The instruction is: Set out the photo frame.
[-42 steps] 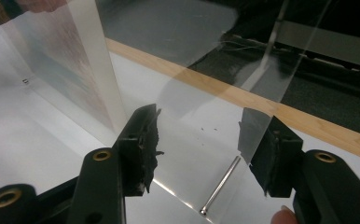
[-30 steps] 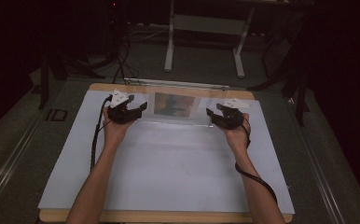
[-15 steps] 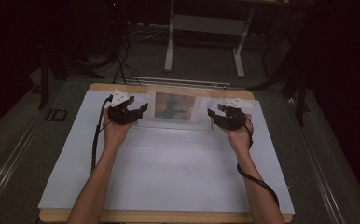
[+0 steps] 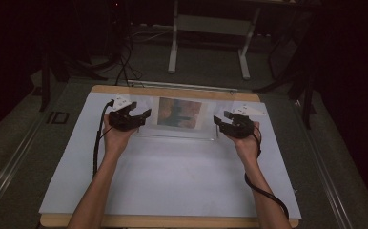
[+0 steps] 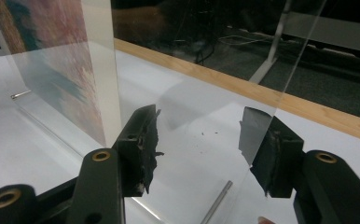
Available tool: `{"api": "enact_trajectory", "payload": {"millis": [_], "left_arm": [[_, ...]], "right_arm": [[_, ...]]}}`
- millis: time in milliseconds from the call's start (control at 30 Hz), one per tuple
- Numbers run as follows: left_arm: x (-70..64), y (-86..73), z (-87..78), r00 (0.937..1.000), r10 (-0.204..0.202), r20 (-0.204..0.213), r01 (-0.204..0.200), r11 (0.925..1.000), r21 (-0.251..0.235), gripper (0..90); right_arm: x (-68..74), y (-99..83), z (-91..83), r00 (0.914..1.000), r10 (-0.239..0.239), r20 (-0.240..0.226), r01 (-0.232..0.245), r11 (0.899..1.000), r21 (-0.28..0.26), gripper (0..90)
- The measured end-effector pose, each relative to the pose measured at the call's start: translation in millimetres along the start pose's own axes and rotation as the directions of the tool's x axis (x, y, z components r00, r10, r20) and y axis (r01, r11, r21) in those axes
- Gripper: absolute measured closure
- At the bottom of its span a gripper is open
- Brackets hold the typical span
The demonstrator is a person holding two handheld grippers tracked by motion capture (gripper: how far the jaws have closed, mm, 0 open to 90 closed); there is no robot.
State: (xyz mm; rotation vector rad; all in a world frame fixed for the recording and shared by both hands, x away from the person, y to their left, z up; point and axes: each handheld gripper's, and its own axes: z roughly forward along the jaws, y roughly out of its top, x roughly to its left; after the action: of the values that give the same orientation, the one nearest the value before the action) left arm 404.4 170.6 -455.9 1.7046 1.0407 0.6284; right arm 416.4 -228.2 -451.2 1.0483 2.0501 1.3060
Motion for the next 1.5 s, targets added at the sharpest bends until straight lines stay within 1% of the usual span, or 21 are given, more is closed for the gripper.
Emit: {"api": "enact_trajectory", "payload": {"millis": [100, 167, 200, 233, 333, 400, 467, 533, 633, 700, 767, 933, 967, 1033, 1100, 1167, 1267, 1333, 1400, 1433, 1500], "left_arm": [[-5.2, -2.4, -8.4, 0.9997, -0.025, -0.001, 0.025, 0.9995, 0.019, 32.1], [-5.2, -2.4, -8.4, 0.9997, -0.025, -0.001, 0.025, 0.9995, 0.019, 32.1], [-9.0, -4.4, -13.0, 0.9993, -0.038, -0.004, 0.038, 0.9989, 0.027, 32.1], [-12.6, -6.5, -16.7, 0.9990, -0.044, -0.008, 0.044, 0.9984, 0.036, 32.1], [-15.5, -9.0, -19.8, 0.9989, -0.046, -0.011, 0.046, 0.9978, 0.048, 32.0], [-20.6, -11.9, -22.8, 0.9980, -0.060, -0.021, 0.061, 0.9962, 0.063, 32.1], [-25.5, -14.1, -25.8, 0.9976, -0.062, -0.031, 0.064, 0.9960, 0.063, 32.1], [-27.5, -15.9, -27.5, 0.9977, -0.060, -0.032, 0.062, 0.9960, 0.064, 32.1], [-26.7, -16.7, -28.5, 0.9981, -0.058, -0.022, 0.059, 0.9958, 0.069, 32.0], [-28.3, -16.1, -30.1, 0.9970, -0.075, -0.020, 0.076, 0.9943, 0.075, 31.6], [-29.7, -15.7, -30.6, 0.9970, -0.075, -0.020, 0.076, 0.9942, 0.076, 31.7], [-28.1, -17.3, -27.4, 0.9975, -0.067, -0.023, 0.069, 0.9959, 0.058, 31.6], [-27.2, -16.9, -25.6, 0.9961, -0.084, -0.026, 0.085, 0.9949, 0.054, 31.6], [-26.4, -16.0, -24.4, 0.9953, -0.093, -0.027, 0.094, 0.9940, 0.056, 31.2], [-26.4, -16.2, -24.2, 0.9946, -0.100, -0.028, 0.101, 0.9934, 0.055, 30.9], [-26.5, -16.4, -24.8, 0.9943, -0.104, -0.024, 0.105, 0.9929, 0.056, 30.7], [-23.7, -17.6, -25.8, 0.9934, -0.115, 0.005, 0.115, 0.9921, 0.052, 29.3], [-21.9, -19.0, -26.7, 0.9929, -0.117, 0.021, 0.116, 0.9921, 0.048, 27.2], [-20.8, -19.3, -28.5, 0.9936, -0.111, 0.019, 0.110, 0.9930, 0.043, 26.9], [-20.1, -19.0, -30.1, 0.9936, -0.112, 0.015, 0.111, 0.9931, 0.038, 26.9], [-17.6, -18.2, -34.8, 0.9931, -0.116, 0.017, 0.116, 0.9931, 0.017, 26.9]], "right_arm": [[4.0, -0.2, -7.3, 0.9999, 0.007, -0.010, -0.007, 1.000, 0.000, 45.6], [4.9, -0.7, -8.8, 0.9999, 0.008, -0.013, -0.008, 1.000, -0.001, 45.6], [4.9, -0.7, -8.8, 0.9999, 0.008, -0.013, -0.008, 1.000, -0.001, 45.6], [7.6, -3.5, -13.3, 0.9997, 0.015, -0.020, -0.015, 1.000, 0.002, 45.4], [9.2, -7.3, -15.8, 0.9994, 0.020, -0.027, -0.020, 1.000, 0.007, 45.4], [9.8, -10.3, -17.2, 0.9992, 0.022, -0.033, -0.021, 1.000, 0.011, 45.3], [9.3, -13.3, -18.7, 0.9984, 0.037, -0.043, -0.036, 0.999, 0.016, 44.5], [9.3, -15.1, -19.9, 0.9983, 0.035, -0.046, -0.035, 0.999, 0.014, 44.3], [11.9, -18.1, -22.1, 0.9983, 0.036, -0.046, -0.035, 0.999, 0.018, 44.3], [13.1, -18.3, -23.9, 0.9984, 0.036, -0.043, -0.035, 0.999, 0.024, 44.3], [12.3, -17.6, -25.5, 0.9982, 0.039, -0.045, -0.037, 0.999, 0.028, 44.3], [10.9, -19.5, -24.1, 0.9978, 0.044, -0.049, -0.043, 0.999, 0.022, 44.3], [9.7, -19.0, -22.7, 0.9973, 0.051, -0.053, -0.049, 0.998, 0.024, 44.3], [6.5, -20.0, -19.4, 0.9966, 0.054, -0.061, -0.054, 0.999, 0.005, 44.3], [5.2, -20.5, -18.5, 0.9958, 0.061, -0.068, -0.061, 0.998, -0.001, 44.3], [4.8, -20.6, -18.7, 0.9958, 0.056, -0.072, -0.057, 0.998, -0.001, 44.2], [4.0, -21.3, -20.0, 0.9949, 0.050, -0.087, -0.050, 0.999, 0.005, 43.8], [3.7, -21.4, -21.3, 0.9947, 0.048, -0.091, -0.047, 0.999, 0.012, 41.6], [4.2, -21.3, -22.5, 0.9952, 0.045, -0.087, -0.043, 0.999, 0.017, 41.3], [4.6, -21.0, -23.2, 0.9962, 0.040, -0.077, -0.039, 0.999, 0.018, 40.4], [4.6, -20.6, -25.4, 0.9968, 0.029, -0.074, -0.028, 0.999, 0.019, 38.7]]}}
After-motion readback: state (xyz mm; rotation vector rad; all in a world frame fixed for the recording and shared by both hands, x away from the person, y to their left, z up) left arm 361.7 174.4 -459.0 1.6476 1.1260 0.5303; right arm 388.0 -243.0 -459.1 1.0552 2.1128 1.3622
